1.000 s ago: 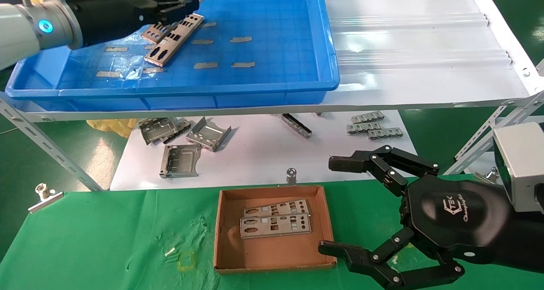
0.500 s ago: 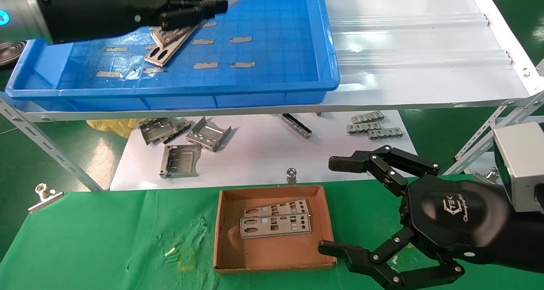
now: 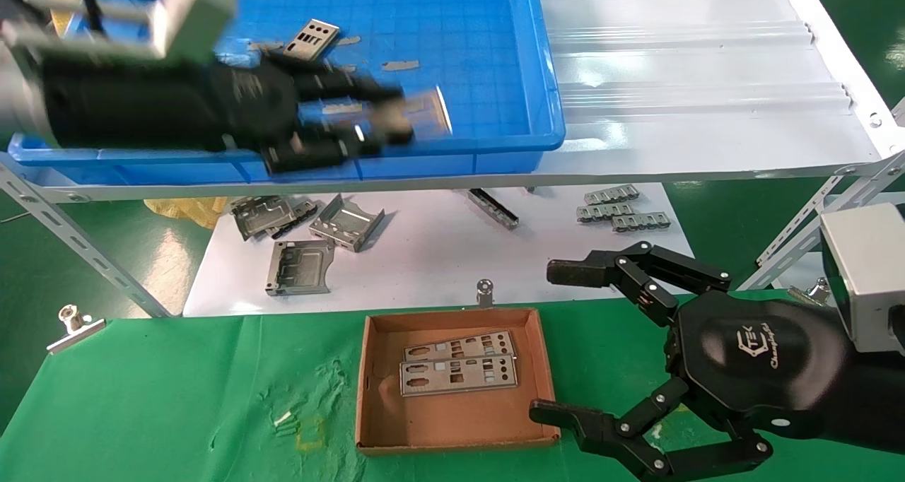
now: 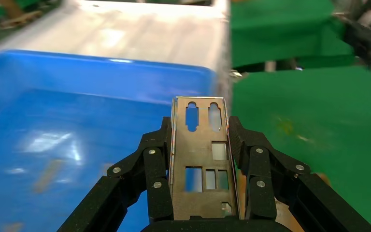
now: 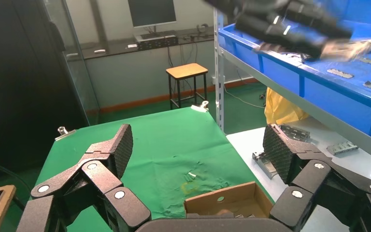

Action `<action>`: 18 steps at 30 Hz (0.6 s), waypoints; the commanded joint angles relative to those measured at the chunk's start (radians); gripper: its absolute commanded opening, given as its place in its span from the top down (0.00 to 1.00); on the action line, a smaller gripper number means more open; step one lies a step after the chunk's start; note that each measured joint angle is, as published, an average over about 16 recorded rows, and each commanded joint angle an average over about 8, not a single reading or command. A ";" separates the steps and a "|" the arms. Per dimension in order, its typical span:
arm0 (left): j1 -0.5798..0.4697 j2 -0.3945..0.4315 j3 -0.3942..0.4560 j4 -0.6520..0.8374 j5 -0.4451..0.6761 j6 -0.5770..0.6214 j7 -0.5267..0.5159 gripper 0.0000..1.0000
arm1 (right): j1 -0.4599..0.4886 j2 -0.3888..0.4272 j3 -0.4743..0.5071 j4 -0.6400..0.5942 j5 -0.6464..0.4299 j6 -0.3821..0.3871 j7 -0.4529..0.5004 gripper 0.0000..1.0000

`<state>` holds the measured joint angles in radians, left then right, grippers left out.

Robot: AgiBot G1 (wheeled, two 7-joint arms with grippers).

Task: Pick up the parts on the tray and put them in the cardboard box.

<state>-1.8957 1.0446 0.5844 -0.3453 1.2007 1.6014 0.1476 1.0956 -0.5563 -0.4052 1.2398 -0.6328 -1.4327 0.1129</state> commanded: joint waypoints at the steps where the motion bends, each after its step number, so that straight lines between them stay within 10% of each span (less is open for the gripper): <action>1: 0.045 -0.013 0.021 -0.074 -0.034 0.007 0.001 1.00 | 0.000 0.000 0.000 0.000 0.000 0.000 0.000 0.00; 18: 0.415 0.125 0.169 -0.187 0.007 -0.332 0.167 1.00 | 0.000 0.000 0.000 0.000 0.000 0.000 0.000 0.00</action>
<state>-1.5011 1.1615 0.7523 -0.5286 1.2032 1.2969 0.3110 1.0956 -0.5562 -0.4052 1.2398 -0.6328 -1.4327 0.1129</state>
